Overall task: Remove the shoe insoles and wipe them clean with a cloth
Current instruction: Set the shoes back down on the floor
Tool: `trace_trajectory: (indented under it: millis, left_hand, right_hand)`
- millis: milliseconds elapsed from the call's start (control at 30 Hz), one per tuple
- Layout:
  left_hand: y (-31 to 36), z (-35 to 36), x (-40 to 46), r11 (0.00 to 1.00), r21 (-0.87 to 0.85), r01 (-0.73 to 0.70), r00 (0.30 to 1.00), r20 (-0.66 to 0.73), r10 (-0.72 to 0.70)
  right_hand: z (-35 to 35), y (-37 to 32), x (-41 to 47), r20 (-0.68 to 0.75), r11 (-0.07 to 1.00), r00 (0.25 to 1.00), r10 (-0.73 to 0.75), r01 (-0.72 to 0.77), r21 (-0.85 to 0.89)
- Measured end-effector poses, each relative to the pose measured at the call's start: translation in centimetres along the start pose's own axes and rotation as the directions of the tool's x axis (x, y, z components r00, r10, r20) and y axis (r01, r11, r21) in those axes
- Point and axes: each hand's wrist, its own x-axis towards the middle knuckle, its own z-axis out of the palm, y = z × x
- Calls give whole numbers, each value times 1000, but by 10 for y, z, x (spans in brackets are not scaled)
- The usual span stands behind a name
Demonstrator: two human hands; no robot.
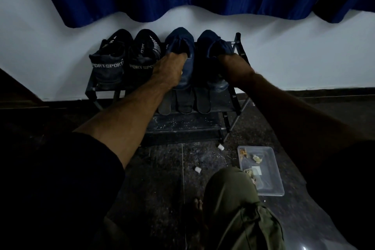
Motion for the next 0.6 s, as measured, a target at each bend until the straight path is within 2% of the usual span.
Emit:
trace_trajectory:
  millis: [267,600]
  left_hand:
    - [-3,-1,0,996,-87,14,1000,-2,-14]
    - [-3,1,5,997,-76,29,999,-30,-32]
  right_hand:
    - [-3,1,-2,-17,1000,1000,-20,20,2]
    - [-4,3,3,-28,1000,999,-19,18,-17]
